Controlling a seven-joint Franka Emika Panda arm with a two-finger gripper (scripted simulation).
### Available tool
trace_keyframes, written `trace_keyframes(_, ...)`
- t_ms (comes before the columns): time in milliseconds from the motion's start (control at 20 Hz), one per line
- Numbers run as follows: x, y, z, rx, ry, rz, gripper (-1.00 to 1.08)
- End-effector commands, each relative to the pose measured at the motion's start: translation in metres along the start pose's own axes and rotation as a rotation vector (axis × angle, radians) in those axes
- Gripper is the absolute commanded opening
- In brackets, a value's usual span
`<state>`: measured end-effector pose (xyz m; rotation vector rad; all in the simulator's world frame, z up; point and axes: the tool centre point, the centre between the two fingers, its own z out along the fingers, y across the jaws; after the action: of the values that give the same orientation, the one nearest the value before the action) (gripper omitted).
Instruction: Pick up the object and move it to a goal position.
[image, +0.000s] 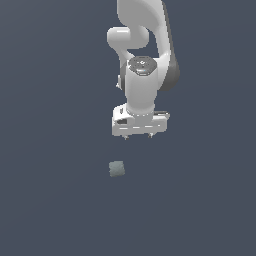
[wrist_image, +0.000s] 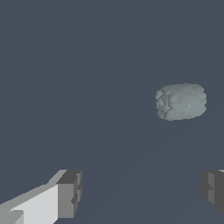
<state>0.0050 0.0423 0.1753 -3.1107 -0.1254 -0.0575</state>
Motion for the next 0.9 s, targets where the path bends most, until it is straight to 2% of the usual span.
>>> trace_keyframes(0,0.0,0.0,0.0,0.0,0.0,0.0,1.0)
trace_keyframes(500,-0.003,-0.027,-0.005,0.024,-0.005,-0.05,1.0)
trace_keyframes(850,0.003,-0.019,-0.001,0.021,-0.006,-0.049,1.0)
